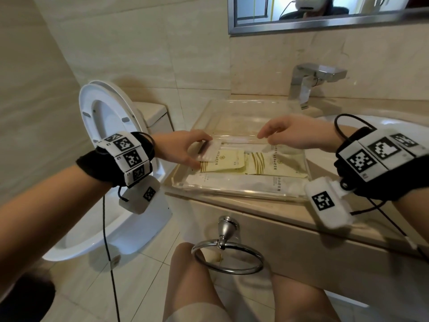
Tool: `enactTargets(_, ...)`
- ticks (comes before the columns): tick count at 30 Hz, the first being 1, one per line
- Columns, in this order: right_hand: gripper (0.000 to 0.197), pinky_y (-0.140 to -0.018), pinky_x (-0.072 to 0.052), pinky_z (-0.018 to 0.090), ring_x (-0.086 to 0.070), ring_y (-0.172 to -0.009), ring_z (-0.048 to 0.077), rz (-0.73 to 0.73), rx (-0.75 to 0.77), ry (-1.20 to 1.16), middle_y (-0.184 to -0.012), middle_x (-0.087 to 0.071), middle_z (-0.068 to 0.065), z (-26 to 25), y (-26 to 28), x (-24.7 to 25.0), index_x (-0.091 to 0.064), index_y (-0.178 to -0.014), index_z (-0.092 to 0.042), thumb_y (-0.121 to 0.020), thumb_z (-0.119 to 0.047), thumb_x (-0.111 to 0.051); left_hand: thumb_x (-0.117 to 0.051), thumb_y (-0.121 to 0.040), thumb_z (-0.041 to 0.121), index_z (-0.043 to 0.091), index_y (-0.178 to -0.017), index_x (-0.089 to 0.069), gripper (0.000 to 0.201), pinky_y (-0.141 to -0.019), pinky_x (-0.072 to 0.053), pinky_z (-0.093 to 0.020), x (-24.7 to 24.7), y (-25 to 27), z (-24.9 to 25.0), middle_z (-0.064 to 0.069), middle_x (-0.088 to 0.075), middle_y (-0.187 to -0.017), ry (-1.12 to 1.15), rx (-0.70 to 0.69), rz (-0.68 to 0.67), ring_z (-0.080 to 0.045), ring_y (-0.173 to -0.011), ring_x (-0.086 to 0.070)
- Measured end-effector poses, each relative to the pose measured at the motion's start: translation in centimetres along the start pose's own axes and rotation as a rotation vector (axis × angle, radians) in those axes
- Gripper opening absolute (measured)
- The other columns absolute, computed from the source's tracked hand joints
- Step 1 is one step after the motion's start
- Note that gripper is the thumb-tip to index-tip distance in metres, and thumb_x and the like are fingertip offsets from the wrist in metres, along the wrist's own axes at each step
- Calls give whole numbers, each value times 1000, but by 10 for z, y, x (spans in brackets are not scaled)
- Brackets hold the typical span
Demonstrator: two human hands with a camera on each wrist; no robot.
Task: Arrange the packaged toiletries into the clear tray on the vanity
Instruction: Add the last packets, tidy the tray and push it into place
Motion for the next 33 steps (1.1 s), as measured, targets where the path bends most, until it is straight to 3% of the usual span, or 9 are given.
enactTargets(5,27,-86,-32,23,-46,-101,8,-47,78,49,-110,-53,-9,-23,-3,-4,-59,-120,-23,-95,-18,-49,-48,-94,12,18,-143,-35,52,-85,-34,-19,2,1,1,-6,-57,-130,-193,-32,59,-16,-103,-55)
enactTargets(10,28,-87,-32,23,-46,-104,7,-77,136,102,-111,-53,-10,-42,-10,-9,-59,-120,-24,-94,-19,-50,-38,-97,9,17,-135,-49,40,-70,-33,-20,18,2,-11,-9,-68,-104,-157,-66,294,-13,-75,-51)
enactTargets(14,28,-87,-33,23,-47,-105,8,-110,144,134,-114,-55,-9,-50,-19,-15,-59,-120,-24,-94,-21,-50,-46,-95,5,10,-126,-58,34,-69,-32,-16,33,15,-13,-11,-71,-96,-190,-130,523,-17,-71,-57)
enactTargets(16,28,-88,-33,23,-47,-104,8,-131,137,161,-112,-55,-9,-51,-23,-18,-59,-120,-23,-94,-21,-51,-53,-92,4,6,-117,-65,28,-68,-44,-23,33,22,-7,-14,-73,-97,-274,-203,560,-26,-74,-69)
enactTargets(20,28,-89,-32,23,-46,-101,9,-151,94,213,-108,-54,-9,-46,-30,-24,-59,-120,-22,-94,-24,-52,-69,-74,5,3,-97,-72,23,-39,-48,-27,18,33,5,-10,-75,-75,-527,-385,627,-24,-43,-64)
enactTargets(23,27,-89,-32,24,-46,-101,10,-134,65,199,-106,-54,-8,-39,-33,-23,-60,-119,-20,-94,-22,-51,-84,-61,-2,3,-99,-72,40,-34,-44,-23,7,32,12,-10,-75,-80,-627,-442,592,-20,-36,-58)
enactTargets(28,27,-90,-33,24,-46,-100,11,-119,27,164,-105,-54,-6,-29,-34,-19,-62,-118,-18,-94,-21,-51,-85,-56,-2,3,-109,-69,56,-33,-38,-17,-3,31,16,-10,-75,-93,-664,-536,526,-18,-29,-51)
enactTargets(31,26,-91,-33,25,-46,-101,11,-118,15,156,-106,-56,-5,-24,-33,-17,-62,-117,-19,-94,-21,-51,-55,-88,11,9,-118,-56,31,-37,-41,-18,-2,38,14,-9,-74,-100,-637,-610,535,-20,-37,-58)
enactTargets(33,26,-92,-33,25,-46,-102,12,-123,6,151,-107,-55,-5,-21,-31,-17,-61,-118,-19,-94,-22,-51,-28,-98,23,10,-117,-54,35,-42,-49,-22,-1,44,16,-9,-73,-103,-615,-692,510,-21,-52,-67)
Point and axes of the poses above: each hand's wrist, its own y-axis away from the middle knuckle, its own x-axis out of the back of the hand, z = x × y, the point moved 6 cm from there along -y, towards the middle knuckle
